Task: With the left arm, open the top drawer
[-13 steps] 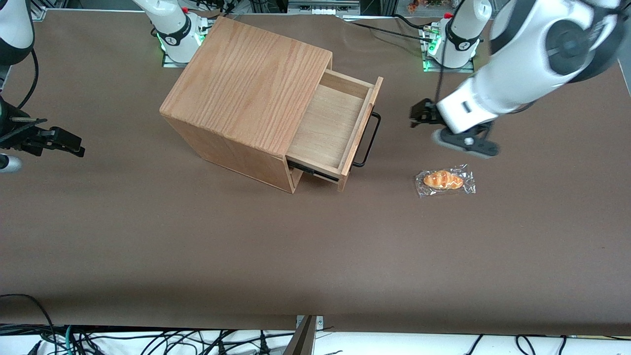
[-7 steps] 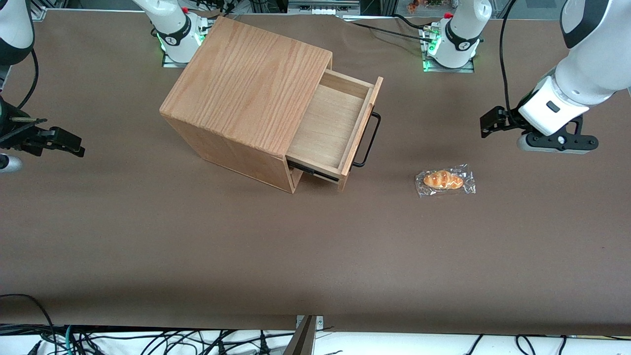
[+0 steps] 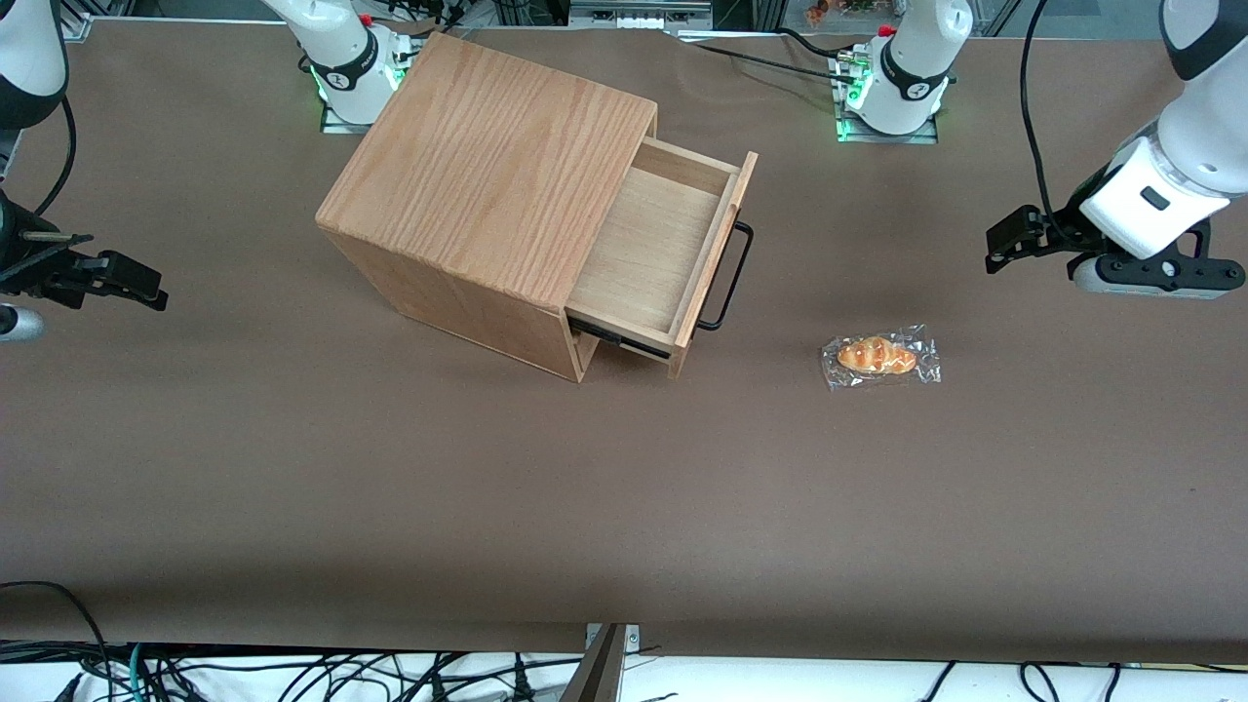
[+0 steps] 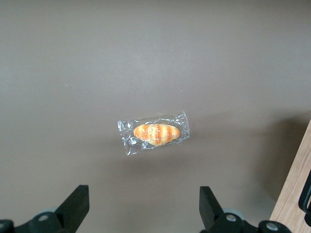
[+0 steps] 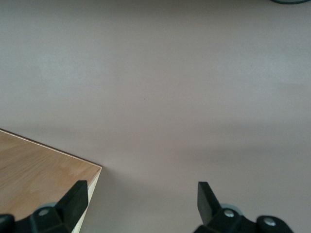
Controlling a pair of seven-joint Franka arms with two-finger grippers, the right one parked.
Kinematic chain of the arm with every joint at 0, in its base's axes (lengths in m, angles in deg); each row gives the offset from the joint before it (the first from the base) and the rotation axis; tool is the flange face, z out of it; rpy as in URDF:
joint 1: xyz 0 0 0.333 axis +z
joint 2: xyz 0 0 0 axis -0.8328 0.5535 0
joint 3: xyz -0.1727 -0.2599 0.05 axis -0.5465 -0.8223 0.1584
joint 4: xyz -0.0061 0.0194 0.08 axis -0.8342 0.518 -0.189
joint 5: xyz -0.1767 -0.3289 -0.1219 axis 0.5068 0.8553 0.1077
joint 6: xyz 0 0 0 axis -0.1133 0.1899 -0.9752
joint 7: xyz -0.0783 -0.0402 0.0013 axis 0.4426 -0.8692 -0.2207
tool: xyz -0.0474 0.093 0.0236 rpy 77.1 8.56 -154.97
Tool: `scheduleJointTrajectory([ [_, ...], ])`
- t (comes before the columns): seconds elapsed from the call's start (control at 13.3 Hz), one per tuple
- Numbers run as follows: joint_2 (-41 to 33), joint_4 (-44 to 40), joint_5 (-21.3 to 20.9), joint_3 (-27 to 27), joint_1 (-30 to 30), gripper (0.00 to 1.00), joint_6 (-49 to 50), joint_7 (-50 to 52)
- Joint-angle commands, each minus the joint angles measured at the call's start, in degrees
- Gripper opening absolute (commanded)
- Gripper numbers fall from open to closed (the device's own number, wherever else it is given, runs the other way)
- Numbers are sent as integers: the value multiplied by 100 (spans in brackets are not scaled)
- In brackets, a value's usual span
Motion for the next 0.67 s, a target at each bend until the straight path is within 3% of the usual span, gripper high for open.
scheduleJointTrajectory([
  [0.0, -32, -86, 113, 72, 37, 100, 5, -214],
  [0.22, -50, -209, -439, 72, 37, 100, 102, -249],
  [0.6, -41, -218, -424, 72, 37, 100, 208, -249],
])
